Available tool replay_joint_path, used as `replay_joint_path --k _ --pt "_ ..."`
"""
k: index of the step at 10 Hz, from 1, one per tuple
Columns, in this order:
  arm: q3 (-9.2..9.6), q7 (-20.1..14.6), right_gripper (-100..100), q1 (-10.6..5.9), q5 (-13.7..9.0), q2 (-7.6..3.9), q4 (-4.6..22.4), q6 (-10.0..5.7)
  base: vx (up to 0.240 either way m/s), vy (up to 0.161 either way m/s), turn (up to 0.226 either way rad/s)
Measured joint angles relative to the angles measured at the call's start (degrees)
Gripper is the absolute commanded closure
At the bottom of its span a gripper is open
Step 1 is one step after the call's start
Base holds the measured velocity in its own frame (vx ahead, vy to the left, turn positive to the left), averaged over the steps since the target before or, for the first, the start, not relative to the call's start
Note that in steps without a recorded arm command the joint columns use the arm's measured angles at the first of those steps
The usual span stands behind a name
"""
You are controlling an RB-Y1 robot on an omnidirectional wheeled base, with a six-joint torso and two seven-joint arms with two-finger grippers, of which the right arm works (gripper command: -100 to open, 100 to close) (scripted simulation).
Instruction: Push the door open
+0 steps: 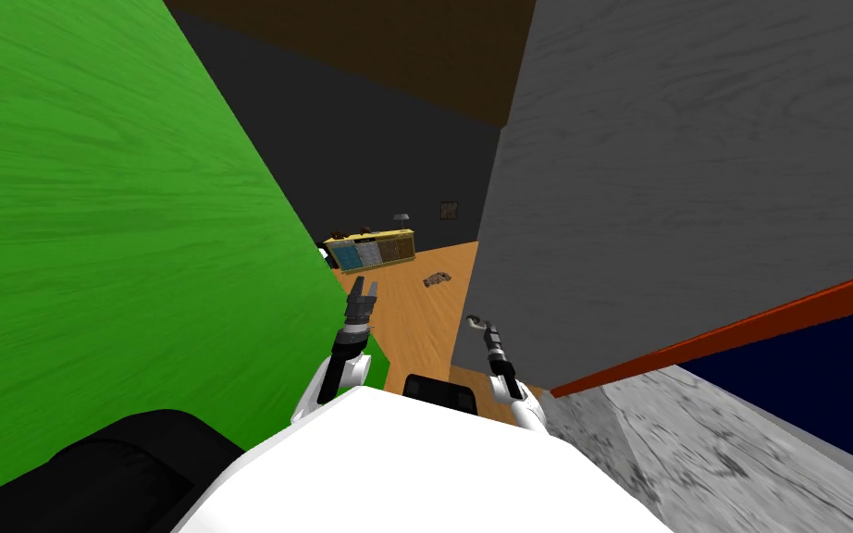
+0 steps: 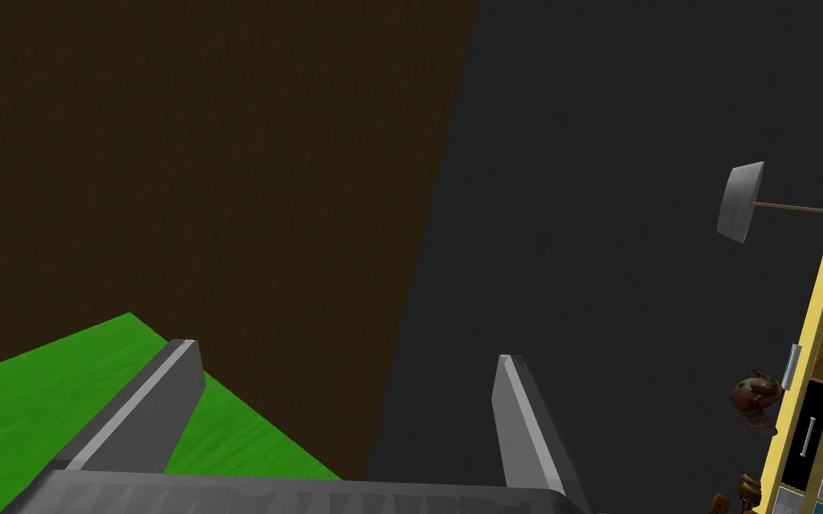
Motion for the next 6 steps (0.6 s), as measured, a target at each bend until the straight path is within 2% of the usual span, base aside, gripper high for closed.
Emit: replay_joint_path --k 1,3,5,6 --pt "-0.25 0.26 100 1.29 -0.17 -0.11 -2.07 0.71 0.177 0.023 -0.046" --pt "-1.63 1.4 100 -1.52 -1.07 -0.66 1.88 -0.76 0.187 -0.002 -0.072" --pt "-2.64 2.6 100 -1.48 -1.65 -0.45 1.66 -0.74 0.227 0.031 -0.106" --pt "-2.94 3.28 100 -0.06 -1.78 0.31 -0.93 0.4 0.184 0.045 -0.07"
